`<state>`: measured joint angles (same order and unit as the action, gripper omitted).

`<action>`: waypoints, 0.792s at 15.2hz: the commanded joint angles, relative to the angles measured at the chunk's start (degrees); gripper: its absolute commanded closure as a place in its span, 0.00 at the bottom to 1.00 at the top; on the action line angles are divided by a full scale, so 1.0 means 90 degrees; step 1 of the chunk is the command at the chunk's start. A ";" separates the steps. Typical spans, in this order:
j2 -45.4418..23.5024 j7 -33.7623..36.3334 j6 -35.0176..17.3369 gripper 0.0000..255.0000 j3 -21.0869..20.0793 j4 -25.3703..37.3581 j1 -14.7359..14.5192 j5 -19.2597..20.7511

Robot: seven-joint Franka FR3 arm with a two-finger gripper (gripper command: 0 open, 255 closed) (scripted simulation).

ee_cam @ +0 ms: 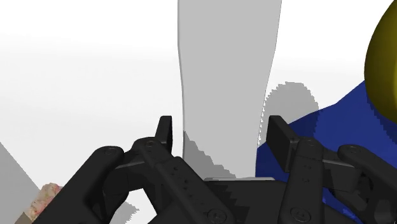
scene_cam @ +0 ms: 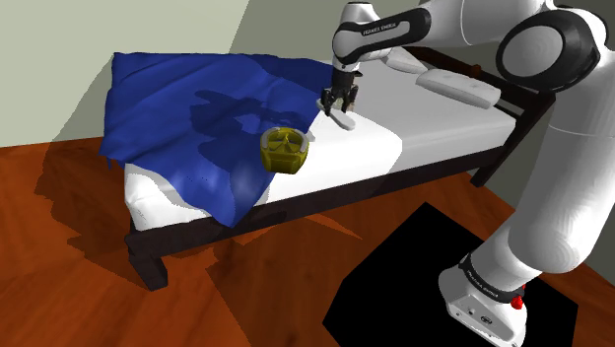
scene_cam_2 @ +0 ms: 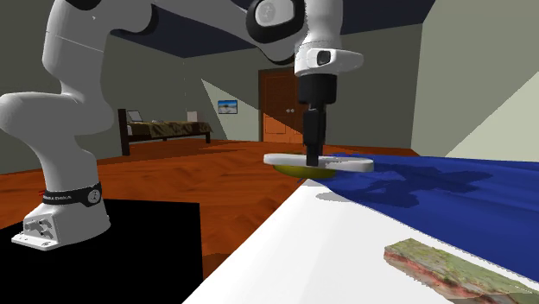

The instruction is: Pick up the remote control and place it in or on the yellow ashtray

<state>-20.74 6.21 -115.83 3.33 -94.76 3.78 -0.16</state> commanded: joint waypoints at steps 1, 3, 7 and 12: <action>0.0036 -0.0004 0.0157 1.00 0.0003 0.0120 0.0003 0.0002; 0.0080 -0.0005 0.0310 1.00 0.0004 0.0230 0.0002 0.0004; 0.0153 -0.0006 0.0623 1.00 0.0006 0.0470 0.0002 0.0008; 0.0293 0.0403 0.0750 1.00 -0.0120 0.0452 -0.0273 0.0060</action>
<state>-18.76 8.73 -108.81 2.58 -89.78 2.04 0.24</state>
